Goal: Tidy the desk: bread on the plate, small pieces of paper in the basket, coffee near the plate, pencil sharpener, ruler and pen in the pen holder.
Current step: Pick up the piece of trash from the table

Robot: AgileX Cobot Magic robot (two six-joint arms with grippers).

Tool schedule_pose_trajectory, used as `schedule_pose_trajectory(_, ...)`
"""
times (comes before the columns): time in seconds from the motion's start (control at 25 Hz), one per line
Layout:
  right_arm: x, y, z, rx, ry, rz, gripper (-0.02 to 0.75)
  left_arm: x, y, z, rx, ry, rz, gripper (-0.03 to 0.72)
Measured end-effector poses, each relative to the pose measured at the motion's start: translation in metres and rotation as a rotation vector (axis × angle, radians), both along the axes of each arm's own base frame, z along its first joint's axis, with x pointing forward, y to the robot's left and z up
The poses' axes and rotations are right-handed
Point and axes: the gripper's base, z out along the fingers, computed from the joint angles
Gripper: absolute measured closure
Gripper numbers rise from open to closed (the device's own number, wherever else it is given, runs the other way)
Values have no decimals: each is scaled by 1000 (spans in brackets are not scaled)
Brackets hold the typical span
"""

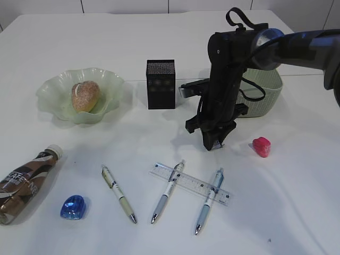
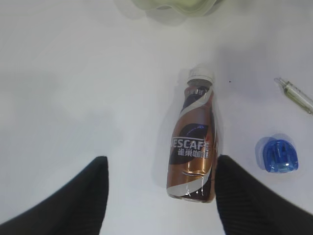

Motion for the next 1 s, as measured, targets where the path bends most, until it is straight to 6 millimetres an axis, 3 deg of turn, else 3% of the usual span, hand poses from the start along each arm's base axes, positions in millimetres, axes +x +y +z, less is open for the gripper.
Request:
schedule_pose_trajectory(0.08,0,0,0,1,0,0,511,0,0,0,0,0,0,207)
schedule_pose_trajectory(0.12,0,0,0,2,1,-1,568,0,0,0,0,0,0,207)
schedule_pose_trajectory(0.24,0,0,0,5,2,-2,584,0,0,0,1,0,0,207)
schedule_pose_trajectory(0.88,7,6,19,54,-49,-77,593,0,0,0,3,2,0,209)
schedule_pose_trajectory(1.0,6,6,35,68,-79,-81,594,0,0,0,3,2,0,209)
